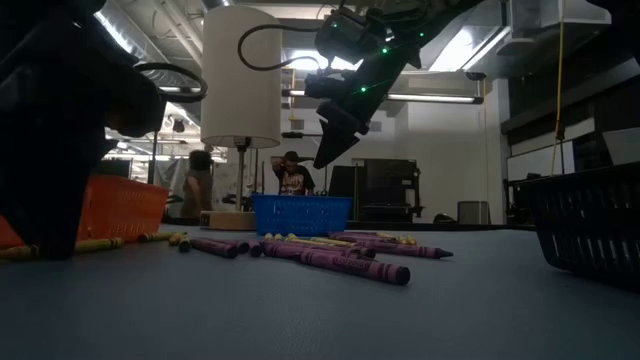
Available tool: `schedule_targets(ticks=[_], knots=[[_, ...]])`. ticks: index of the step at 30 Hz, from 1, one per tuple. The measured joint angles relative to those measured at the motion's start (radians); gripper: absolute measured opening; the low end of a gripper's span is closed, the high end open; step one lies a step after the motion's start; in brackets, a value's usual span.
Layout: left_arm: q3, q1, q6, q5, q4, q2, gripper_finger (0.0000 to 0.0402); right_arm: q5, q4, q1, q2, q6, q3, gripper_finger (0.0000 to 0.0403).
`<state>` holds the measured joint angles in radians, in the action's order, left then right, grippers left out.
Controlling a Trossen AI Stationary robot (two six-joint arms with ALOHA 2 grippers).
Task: Sort crayons
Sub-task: Put the yellow crayon into the orange bin
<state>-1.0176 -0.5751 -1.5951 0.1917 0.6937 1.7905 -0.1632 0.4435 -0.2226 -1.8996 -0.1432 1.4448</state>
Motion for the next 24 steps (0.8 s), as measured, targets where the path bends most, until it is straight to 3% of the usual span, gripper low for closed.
schedule_targets(ticks=[5, 17, 24], knots=[[0.000, 0.000, 0.000, 0.000, 0.001, 0.000, 0.0123, 0.000, 0.000, 0.000, 0.000, 0.000, 0.000, 0.0115], [-0.001, 0.001, 0.028, -0.015, -0.003, 0.002, 0.0039, 0.000, 0.000, 0.000, 0.000, 0.000, 0.000, 0.0115], [-0.001, 0.001, 0.038, -0.017, 0.003, -0.001, 0.0013, 0.000, 0.000, 0.000, 0.000, 0.000, 0.000, 0.0115]])
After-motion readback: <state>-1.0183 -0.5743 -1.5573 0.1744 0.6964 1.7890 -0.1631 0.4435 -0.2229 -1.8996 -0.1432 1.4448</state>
